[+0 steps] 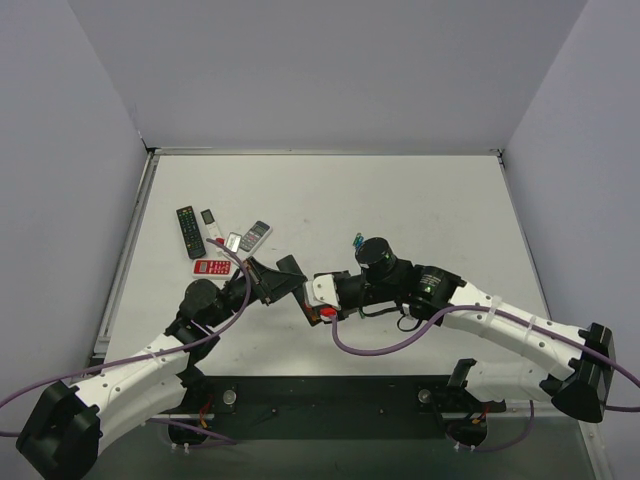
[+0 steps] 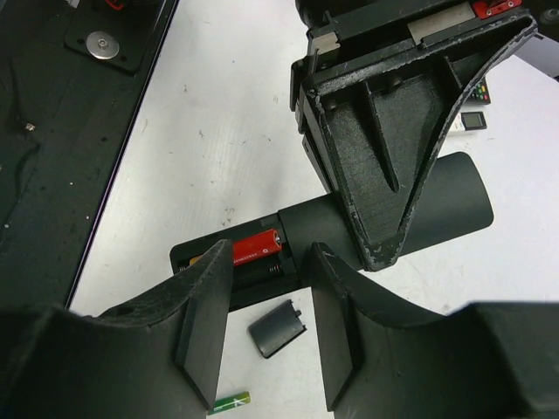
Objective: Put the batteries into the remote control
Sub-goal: Load the battery into the remote control.
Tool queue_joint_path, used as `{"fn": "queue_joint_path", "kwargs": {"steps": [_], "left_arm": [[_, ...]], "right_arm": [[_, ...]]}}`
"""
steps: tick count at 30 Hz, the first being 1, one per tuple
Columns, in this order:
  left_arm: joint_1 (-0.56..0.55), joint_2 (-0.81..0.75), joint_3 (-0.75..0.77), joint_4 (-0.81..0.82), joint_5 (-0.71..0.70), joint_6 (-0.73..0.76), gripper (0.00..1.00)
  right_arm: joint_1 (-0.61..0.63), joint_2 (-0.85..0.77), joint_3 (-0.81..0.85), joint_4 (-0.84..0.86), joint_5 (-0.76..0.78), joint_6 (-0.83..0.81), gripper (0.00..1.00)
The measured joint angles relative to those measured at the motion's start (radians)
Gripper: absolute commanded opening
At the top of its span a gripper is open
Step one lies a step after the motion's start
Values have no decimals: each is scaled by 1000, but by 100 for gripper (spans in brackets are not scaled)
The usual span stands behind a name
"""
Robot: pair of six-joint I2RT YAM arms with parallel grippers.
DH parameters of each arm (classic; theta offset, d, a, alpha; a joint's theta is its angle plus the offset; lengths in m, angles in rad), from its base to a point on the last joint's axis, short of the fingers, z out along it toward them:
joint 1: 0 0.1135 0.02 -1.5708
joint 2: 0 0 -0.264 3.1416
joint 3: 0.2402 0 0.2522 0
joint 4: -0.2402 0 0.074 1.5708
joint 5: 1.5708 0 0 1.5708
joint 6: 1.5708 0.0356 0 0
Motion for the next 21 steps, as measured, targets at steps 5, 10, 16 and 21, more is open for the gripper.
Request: {"fn": "queue_joint_path", "kwargs": {"steps": [5, 10, 16, 21], "left_arm": [[0, 3, 0, -6, 2, 0, 0], [0, 5, 7, -11, 3, 1, 0], [0, 6, 11, -13, 5, 0, 0], [0, 6, 11, -13, 6, 0, 0]], "right_arm": [[0, 5, 0, -2, 0, -11, 34], [0, 7, 0, -3, -5, -18, 34], [-1, 8, 0, -3, -9, -21, 34], [-1, 8, 0, -4, -9, -21, 33]]}}
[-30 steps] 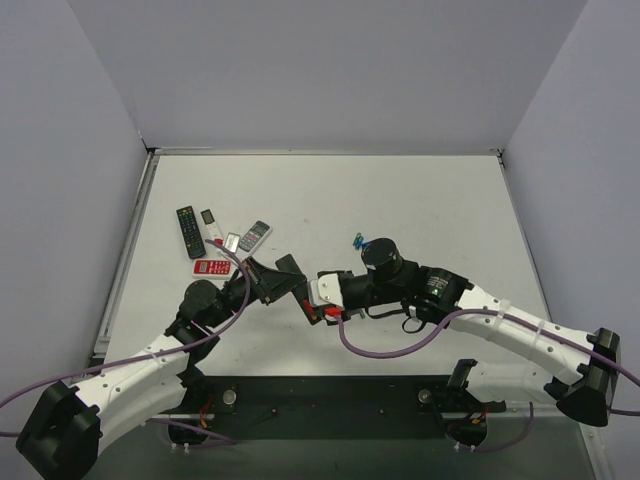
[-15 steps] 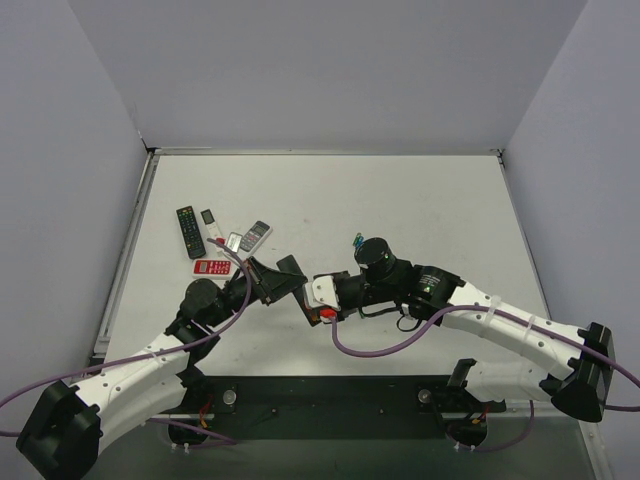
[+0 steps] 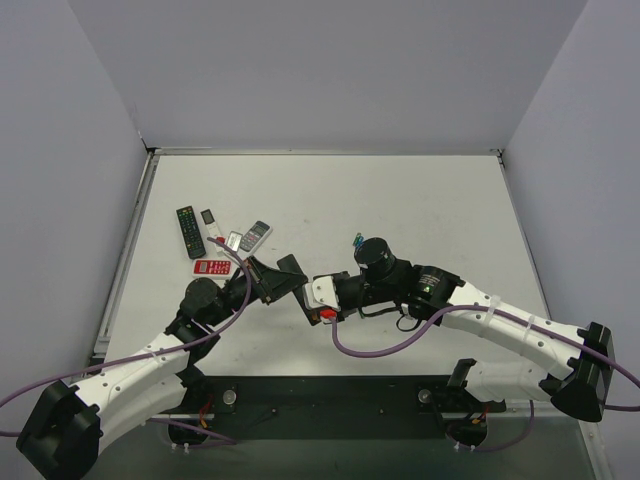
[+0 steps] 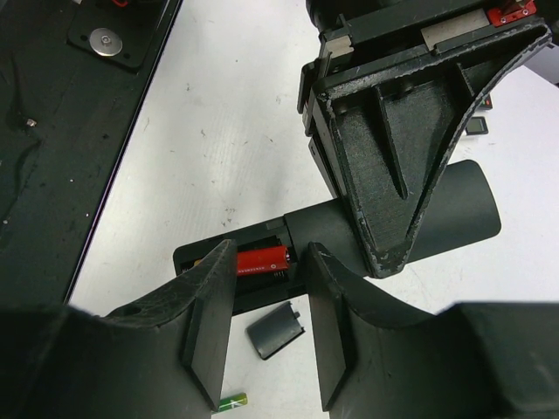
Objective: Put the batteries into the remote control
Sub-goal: Load the battery into the remote control.
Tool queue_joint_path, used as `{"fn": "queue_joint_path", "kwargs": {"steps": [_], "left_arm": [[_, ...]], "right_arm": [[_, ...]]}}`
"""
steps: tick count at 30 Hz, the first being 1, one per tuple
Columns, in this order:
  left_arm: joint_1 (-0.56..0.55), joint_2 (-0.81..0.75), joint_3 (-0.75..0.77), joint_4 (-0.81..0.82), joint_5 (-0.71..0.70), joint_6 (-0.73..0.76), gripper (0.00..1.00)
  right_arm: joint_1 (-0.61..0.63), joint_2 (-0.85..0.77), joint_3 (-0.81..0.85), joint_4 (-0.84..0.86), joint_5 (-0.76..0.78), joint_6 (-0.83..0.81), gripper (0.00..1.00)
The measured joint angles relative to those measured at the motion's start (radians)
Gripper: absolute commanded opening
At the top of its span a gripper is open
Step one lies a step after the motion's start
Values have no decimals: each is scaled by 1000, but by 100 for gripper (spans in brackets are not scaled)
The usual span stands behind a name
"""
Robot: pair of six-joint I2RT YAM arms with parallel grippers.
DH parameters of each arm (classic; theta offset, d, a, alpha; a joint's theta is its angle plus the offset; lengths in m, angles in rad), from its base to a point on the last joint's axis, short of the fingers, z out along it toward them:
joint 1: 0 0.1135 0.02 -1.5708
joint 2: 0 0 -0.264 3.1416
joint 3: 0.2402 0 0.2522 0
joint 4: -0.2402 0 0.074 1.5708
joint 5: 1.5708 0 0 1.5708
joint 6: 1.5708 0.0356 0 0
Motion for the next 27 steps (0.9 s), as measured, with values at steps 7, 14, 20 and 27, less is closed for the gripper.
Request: {"fn": "queue_joint_path", "kwargs": {"steps": [7, 14, 20, 27], "left_arm": [[0, 1, 0, 1, 0, 0, 0], [0, 5, 0, 18, 1, -6, 0], [0, 6, 0, 29, 6, -14, 0], [0, 20, 0, 39, 19, -22, 0]], "right_arm": [[0, 6, 2, 0, -8, -2, 26], [0, 14, 12, -1, -34, 1, 19], [0, 16, 19, -2, -56, 3, 17], [0, 31, 25, 1, -77, 3, 12]]}}
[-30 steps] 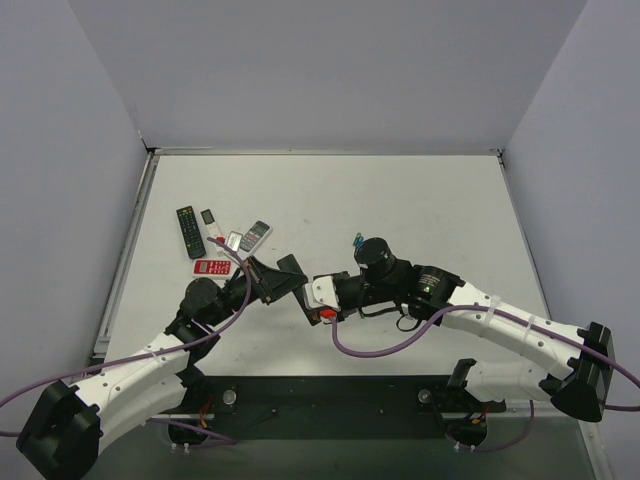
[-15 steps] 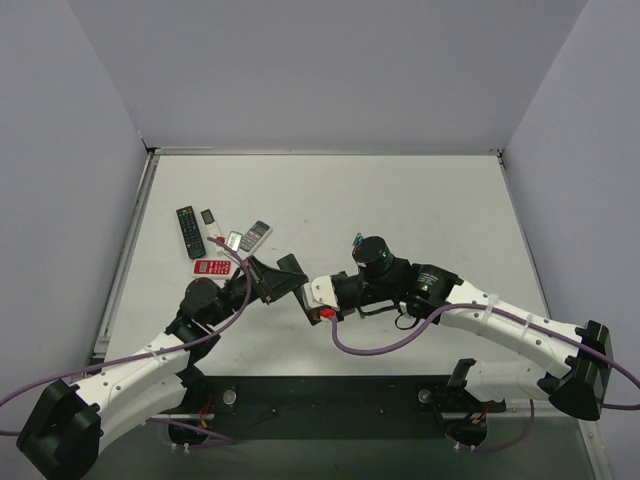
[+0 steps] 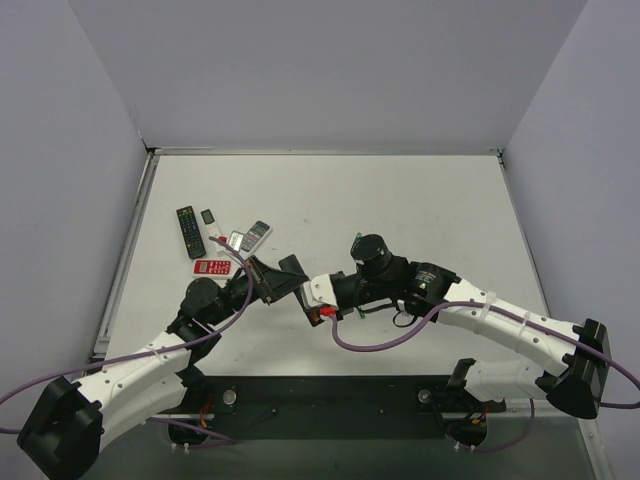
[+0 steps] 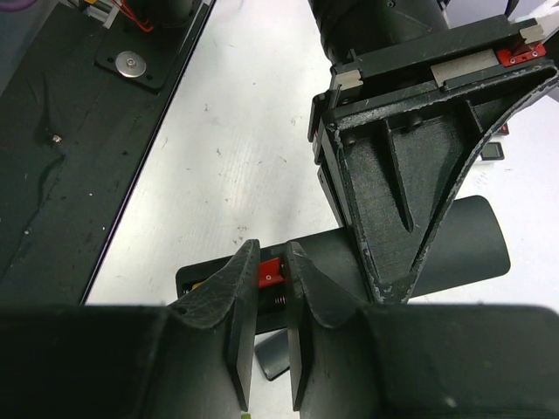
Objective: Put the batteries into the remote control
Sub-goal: Load the battery into the remote control.
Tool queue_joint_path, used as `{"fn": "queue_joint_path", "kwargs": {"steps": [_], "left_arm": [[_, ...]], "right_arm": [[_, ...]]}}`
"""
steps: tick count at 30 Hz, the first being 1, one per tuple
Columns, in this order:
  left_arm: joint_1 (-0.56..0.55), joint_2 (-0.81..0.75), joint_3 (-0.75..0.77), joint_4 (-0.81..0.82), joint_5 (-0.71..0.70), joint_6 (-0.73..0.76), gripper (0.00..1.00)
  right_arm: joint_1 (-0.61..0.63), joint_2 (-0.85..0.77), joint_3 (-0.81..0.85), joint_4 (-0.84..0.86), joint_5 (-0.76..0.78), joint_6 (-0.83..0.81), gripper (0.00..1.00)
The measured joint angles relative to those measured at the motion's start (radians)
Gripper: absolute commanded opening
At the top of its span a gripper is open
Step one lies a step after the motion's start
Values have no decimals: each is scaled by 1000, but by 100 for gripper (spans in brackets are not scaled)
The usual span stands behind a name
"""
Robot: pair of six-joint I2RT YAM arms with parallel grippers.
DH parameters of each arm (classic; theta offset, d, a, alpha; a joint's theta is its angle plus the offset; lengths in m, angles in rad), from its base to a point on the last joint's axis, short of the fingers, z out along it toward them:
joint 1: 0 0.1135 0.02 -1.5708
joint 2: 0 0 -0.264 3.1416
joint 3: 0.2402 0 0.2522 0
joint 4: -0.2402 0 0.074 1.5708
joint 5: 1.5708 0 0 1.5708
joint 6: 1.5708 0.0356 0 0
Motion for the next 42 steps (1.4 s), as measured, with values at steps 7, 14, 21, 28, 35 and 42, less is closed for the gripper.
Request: {"fn": "queue_joint_path", "kwargs": {"steps": [7, 14, 21, 28, 35, 42], "left_arm": [[2, 2, -6, 35, -2, -8, 0], [8, 2, -10, 60, -28, -21, 0], [7, -36, -63, 67, -82, -36, 0], [7, -80, -85, 66, -140, -50, 0], [6, -84, -87, 67, -158, -57, 0], [7, -70, -87, 68, -158, -61, 0]], "right_arm": [[-6, 0, 0, 13, -10, 3, 9], [-20, -5, -25, 87, -19, 46, 7], [-24, -36, -155, 272, 10, 132, 6], [-22, -82, -266, 466, 83, 231, 5], [-4, -92, -314, 565, 121, 285, 5], [-4, -87, -345, 621, 127, 319, 8]]}}
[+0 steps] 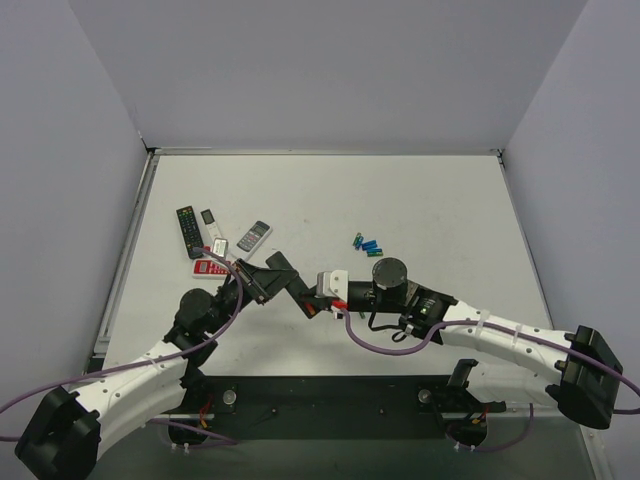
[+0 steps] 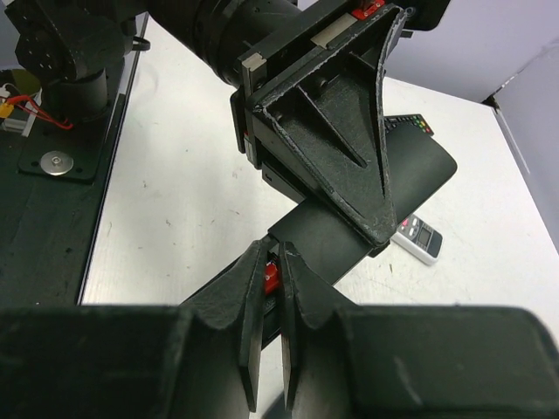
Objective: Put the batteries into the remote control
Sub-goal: Load the battery into the remote control.
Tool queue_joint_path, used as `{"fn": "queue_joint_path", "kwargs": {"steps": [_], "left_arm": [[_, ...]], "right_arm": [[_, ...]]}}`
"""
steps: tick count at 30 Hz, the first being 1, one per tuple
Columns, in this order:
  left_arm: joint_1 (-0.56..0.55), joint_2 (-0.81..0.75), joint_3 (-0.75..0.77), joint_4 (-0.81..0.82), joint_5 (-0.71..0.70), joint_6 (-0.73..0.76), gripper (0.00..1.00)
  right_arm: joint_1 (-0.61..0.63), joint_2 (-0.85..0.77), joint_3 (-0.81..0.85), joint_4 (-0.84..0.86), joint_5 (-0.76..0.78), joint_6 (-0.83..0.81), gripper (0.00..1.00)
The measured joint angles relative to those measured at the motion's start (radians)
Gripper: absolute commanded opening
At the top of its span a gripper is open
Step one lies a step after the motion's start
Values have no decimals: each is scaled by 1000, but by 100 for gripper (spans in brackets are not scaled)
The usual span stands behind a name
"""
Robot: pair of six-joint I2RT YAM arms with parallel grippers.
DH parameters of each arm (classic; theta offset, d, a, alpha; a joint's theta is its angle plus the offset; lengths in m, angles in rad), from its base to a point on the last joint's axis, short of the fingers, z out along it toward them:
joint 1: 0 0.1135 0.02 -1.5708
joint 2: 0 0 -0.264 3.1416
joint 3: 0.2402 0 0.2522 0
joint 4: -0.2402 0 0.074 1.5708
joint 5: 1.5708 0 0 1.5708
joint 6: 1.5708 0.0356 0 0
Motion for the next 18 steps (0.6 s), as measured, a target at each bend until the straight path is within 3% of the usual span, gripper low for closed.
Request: {"fn": "queue_joint_path", "kwargs": {"steps": [9, 13, 18], "left_arm": [[1, 4, 0, -1, 2, 13, 0], [4, 20, 1, 13, -6, 20, 0], [13, 23, 1, 26, -27, 60, 0]], "right_arm": [[7, 10, -54, 116, 19, 85, 8], [19, 51, -83, 194, -14, 175, 3], [37, 109, -123, 278, -45, 294, 3]]}}
